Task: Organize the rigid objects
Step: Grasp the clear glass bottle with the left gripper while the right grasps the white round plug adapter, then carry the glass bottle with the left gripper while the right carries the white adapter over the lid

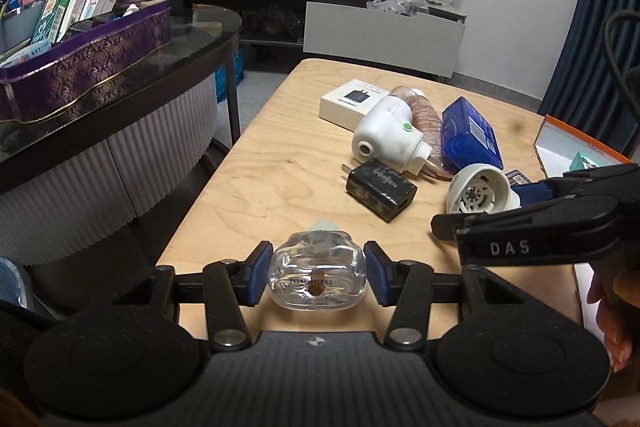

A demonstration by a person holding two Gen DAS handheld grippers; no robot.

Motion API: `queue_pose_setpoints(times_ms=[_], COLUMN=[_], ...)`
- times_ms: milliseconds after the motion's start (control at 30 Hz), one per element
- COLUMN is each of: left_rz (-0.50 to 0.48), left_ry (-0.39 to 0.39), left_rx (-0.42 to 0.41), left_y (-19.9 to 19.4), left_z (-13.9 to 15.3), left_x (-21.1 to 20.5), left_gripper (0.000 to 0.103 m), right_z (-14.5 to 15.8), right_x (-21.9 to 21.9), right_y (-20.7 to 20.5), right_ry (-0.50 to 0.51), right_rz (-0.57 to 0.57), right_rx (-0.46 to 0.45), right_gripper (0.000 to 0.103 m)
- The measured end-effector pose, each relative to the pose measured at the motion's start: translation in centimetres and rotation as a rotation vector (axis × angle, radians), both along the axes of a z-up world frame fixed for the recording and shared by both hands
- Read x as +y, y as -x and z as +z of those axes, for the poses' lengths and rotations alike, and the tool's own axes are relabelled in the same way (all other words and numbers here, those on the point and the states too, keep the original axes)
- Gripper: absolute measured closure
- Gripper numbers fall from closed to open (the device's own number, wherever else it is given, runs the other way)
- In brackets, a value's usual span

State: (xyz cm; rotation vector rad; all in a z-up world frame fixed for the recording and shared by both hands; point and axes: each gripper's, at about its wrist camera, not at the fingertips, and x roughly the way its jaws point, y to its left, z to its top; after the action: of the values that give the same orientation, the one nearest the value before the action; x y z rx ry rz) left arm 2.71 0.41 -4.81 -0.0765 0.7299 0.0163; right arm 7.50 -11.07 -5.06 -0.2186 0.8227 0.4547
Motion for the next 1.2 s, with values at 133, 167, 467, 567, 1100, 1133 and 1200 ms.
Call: queue_pose_setpoints(times_ms=[133,167,467,567,1100,1133,1200], left_rz=[-0.005,-0.007,-0.037,-0.054,-0.295,-0.316,-0.36], left_ry=[0.005,0.004,0.01,0.008,0.014,0.028,0.038], left_rx=[-0.014,-0.021,-0.074,-0.095,-0.205,-0.204,-0.203], left_y=[0.0,0.0,0.7,1.0,1.6,1.6,1.3], left_z=[0.3,0.5,2.2,2.9,7.4,7.6,8.0], left_x=[0.1,0.0,-0.8,-1.4,-10.0,-10.6,-12.0], left_gripper=[0.053,0.053,0.053,0.053,0.053,0.053,0.053], right_z=[0.4,0.7,4.2,5.3,9.6,9.8,10.0], right_x=[-0.7,-0.9,-4.1,-5.2,-14.1,-14.7,-16.1], right_y=[0.6,0.9,4.1,5.3,11.6,12.0,12.7], right_ry=[-0.045,-0.059,-0.173,-0.191,-0.256,-0.255,-0.257], right_rz=[-0.031,-0.038,-0.122,-0.147,-0.403,-0.424,-0.47], right_rx=[-0.011,-0.018,-0.083,-0.11,-0.227,-0.237,-0.25], right_gripper=[0.016,0.016,0.016,0.016,0.016,0.016,0.016])
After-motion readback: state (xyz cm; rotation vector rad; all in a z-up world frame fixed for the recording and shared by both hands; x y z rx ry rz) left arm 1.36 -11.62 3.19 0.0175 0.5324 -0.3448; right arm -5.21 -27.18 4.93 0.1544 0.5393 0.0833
